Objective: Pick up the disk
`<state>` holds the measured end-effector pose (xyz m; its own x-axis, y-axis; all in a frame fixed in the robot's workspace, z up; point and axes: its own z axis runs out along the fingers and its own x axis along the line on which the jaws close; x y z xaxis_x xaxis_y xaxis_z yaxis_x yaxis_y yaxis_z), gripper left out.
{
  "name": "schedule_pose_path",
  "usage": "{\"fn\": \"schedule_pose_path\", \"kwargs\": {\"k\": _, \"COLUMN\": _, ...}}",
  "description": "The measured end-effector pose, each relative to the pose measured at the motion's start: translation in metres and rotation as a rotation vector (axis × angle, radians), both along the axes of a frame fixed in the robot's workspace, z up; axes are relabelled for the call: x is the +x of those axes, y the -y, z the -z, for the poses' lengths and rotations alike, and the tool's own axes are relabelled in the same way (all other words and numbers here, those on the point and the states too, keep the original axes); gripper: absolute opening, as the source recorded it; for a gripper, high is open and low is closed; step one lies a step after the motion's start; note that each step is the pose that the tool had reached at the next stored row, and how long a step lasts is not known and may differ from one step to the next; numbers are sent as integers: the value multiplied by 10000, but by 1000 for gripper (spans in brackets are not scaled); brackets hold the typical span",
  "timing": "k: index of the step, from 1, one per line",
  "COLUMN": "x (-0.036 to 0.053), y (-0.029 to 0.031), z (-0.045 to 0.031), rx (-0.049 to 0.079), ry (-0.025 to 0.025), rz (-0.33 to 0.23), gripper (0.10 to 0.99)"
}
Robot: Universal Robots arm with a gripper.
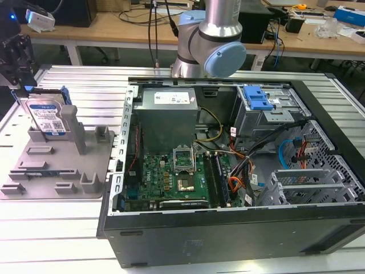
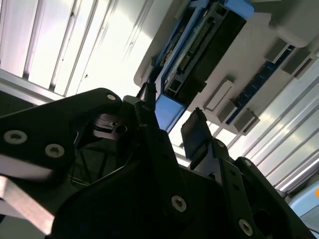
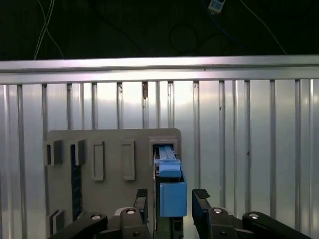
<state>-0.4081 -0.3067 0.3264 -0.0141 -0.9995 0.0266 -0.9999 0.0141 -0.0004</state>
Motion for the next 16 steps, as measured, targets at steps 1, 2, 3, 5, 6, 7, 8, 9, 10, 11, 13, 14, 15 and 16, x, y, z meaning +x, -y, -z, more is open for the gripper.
{"fn": "schedule_pose_path", "kwargs": {"k": 1, "x": 0, "y": 0, "z": 8, "rx": 0, "ry": -1, "rz": -3, "gripper": 482}}
{"fn": "schedule_pose_path", "kwargs": {"k": 2, "x": 0, "y": 0, "z": 15, "rx": 0, "ry": 0, "rz": -5, "gripper": 482}}
{"fn": "schedule_pose_path", "kwargs": {"k": 3, "x": 0, "y": 0, "z": 24, "rx": 0, "ry": 0, "rz": -8, "gripper": 482}}
{"fn": "schedule_pose_path", "kwargs": {"k": 5, "x": -1, "y": 0, "z": 43, "rx": 0, "ry": 0, "rz": -18, "gripper": 482}}
{"fn": "schedule_pose_path", "kwargs": {"k": 6, "x": -3, "y": 0, "z": 54, "rx": -1, "ry": -1, "rz": -25, "gripper": 482}}
{"fn": "schedule_pose_path", "kwargs": {"k": 7, "x": -3, "y": 0, "z": 61, "rx": 0, "ry": -1, "rz": -29, "gripper": 482}}
{"fn": "schedule_pose_path", "kwargs": {"k": 8, "x": -4, "y": 0, "z": 65, "rx": 0, "ry": -1, "rz": -33, "gripper": 482}}
{"fn": "schedule_pose_path", "kwargs": {"k": 9, "x": -4, "y": 0, "z": 71, "rx": 0, "ry": 0, "rz": -37, "gripper": 482}}
{"fn": "schedule_pose_path", "kwargs": {"k": 10, "x": -4, "y": 0, "z": 78, "rx": 0, "ry": 0, "rz": -43, "gripper": 482}}
{"fn": "schedule_pose_path", "kwargs": {"k": 11, "x": -4, "y": 0, "z": 90, "rx": 0, "ry": 0, "rz": -52, "gripper": 482}}
{"fn": "schedule_pose_path", "kwargs": {"k": 13, "x": -4, "y": 0, "z": 104, "rx": 0, "ry": 0, "rz": -62, "gripper": 482}}
{"fn": "schedule_pose_path", "kwargs": {"k": 14, "x": -5, "y": 0, "z": 110, "rx": 0, "ry": -1, "rz": -64, "gripper": 482}}
{"fn": "schedule_pose_path", "kwargs": {"k": 15, "x": -4, "y": 0, "z": 124, "rx": 0, "ry": 0, "rz": -66, "gripper": 482}}
{"fn": "schedule_pose_path", "kwargs": {"k": 16, "x": -5, "y": 0, "z": 134, "rx": 0, "ry": -1, "rz": -67, "gripper": 482}}
